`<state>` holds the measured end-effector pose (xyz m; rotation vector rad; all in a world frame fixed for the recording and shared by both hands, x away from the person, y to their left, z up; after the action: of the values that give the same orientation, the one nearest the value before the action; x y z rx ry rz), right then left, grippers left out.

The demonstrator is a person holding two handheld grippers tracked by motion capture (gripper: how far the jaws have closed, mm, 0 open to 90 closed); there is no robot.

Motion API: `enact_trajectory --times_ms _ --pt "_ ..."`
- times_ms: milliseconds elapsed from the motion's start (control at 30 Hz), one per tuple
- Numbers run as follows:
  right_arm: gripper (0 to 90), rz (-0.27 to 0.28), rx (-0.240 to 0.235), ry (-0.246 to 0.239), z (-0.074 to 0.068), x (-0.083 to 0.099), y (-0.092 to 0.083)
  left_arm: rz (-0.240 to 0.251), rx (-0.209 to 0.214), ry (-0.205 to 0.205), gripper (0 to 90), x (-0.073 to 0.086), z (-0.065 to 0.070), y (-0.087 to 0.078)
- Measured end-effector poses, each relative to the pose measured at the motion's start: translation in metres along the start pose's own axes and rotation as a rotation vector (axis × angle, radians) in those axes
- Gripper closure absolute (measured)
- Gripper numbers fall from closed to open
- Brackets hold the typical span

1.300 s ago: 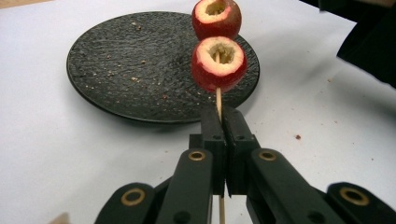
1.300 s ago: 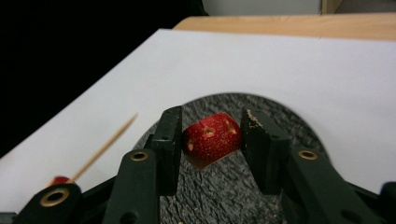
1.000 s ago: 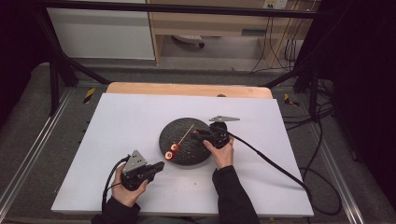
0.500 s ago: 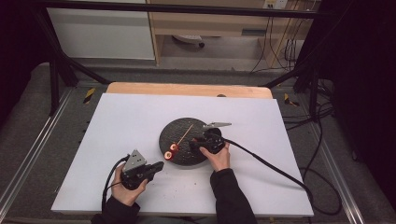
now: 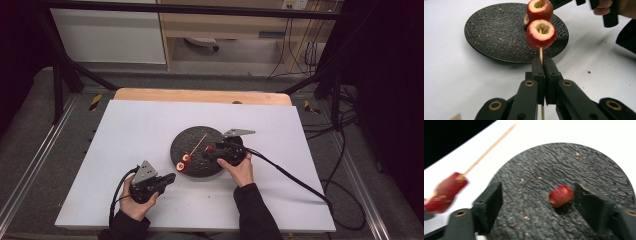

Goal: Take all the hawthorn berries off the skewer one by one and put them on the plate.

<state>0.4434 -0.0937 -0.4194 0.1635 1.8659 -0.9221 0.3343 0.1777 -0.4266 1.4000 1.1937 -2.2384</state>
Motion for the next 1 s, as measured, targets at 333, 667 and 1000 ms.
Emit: enact_trajectory --times_ms 333,667,1000 --pt "7.0 0.031 -0.04 0.002 -0.02 -0.001 -0.019 0.001 -0.001 0.004 88.3 0.0 0.002 0.001" --pt "8.7 0.079 -0.111 0.035 -0.034 0.003 -0.021 -0.002 0.006 0.013 88.3 0.0 0.006 0.003" --pt "21.7 0.104 -0.157 0.059 -0.038 0.009 -0.013 -0.009 0.017 0.033 88.3 0.0 0.014 0.008"
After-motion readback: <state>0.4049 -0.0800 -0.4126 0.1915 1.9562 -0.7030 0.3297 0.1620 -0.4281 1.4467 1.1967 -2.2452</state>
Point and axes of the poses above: each handheld gripper's, and its own axes: y roughly forward along the jaws, x roughly out of its underside, z roughly to its right, the point moved 1 cm from there along y, roughly forward along the jaws, and after that the axes turned 7 degrees about -y, right-handed, at the moved point
